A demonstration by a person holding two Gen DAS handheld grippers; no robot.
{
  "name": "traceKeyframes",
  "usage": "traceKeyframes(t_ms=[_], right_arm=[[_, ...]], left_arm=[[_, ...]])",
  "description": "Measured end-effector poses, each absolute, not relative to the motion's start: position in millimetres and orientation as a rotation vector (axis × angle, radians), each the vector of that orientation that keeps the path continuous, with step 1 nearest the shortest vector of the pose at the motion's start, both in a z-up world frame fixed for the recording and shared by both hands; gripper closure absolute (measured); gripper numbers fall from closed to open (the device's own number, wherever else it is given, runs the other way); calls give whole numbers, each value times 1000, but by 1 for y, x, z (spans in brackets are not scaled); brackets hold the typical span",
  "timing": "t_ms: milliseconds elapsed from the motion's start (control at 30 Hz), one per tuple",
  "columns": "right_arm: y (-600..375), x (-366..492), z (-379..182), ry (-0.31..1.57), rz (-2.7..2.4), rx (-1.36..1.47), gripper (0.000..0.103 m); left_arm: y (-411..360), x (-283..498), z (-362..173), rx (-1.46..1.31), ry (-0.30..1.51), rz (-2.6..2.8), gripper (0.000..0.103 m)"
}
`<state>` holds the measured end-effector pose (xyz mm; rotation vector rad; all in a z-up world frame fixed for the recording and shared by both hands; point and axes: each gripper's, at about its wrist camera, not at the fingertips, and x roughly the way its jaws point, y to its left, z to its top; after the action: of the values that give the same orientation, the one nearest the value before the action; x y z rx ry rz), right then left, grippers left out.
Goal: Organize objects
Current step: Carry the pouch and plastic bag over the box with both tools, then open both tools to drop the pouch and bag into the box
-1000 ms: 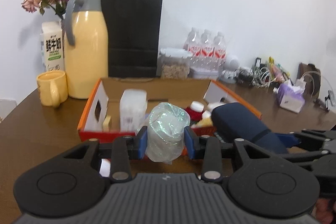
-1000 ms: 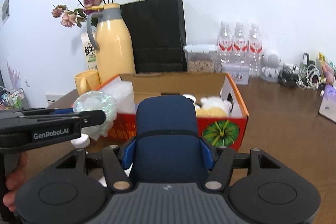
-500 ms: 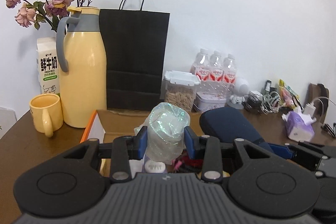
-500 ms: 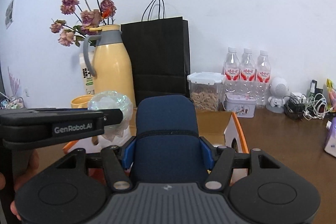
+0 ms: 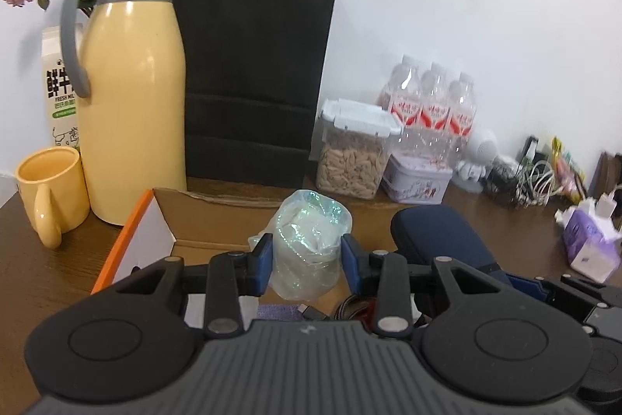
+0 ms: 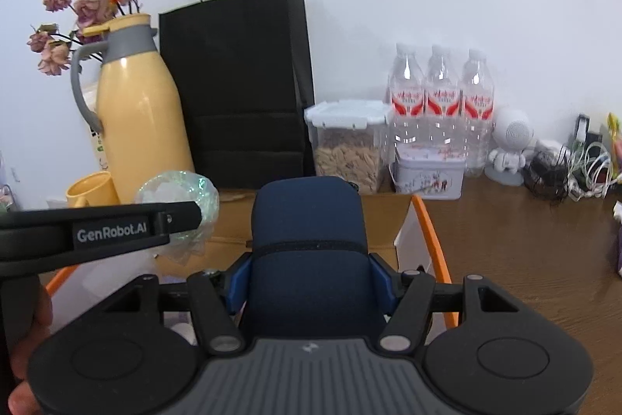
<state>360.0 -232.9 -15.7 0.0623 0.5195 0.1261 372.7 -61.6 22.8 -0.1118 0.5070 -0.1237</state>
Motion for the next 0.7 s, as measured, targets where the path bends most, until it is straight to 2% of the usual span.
traceKeyframes(t_ms=[100,133,167,200,233,267,300,700], right_arm=[[-236,364,-23,545,129,69,42],[-237,365,-25,555,129,72,40],[-238,366,-26,566,132,72,39],[-238,364,-27,570,135,70,36],[-237,363,-26,564,135,69,25],[-237,361,-24,560,134,67,15],[-237,360,-22,552,136,67,0],[-237,354,-15,534,151,73,0]], left_arm=[[-65,372,20,-85,521,-127,62],[-65,370,20,-78,519,-118,51],[-66,368,20,-70,514,-111,31],[-66,366,21,-61,504,-105,18],[-66,363,23,-53,486,-96,0],[-66,359,24,-46,461,-86,0],[-67,356,26,-40,445,-83,0],[-63,348,34,-47,426,-76,0]])
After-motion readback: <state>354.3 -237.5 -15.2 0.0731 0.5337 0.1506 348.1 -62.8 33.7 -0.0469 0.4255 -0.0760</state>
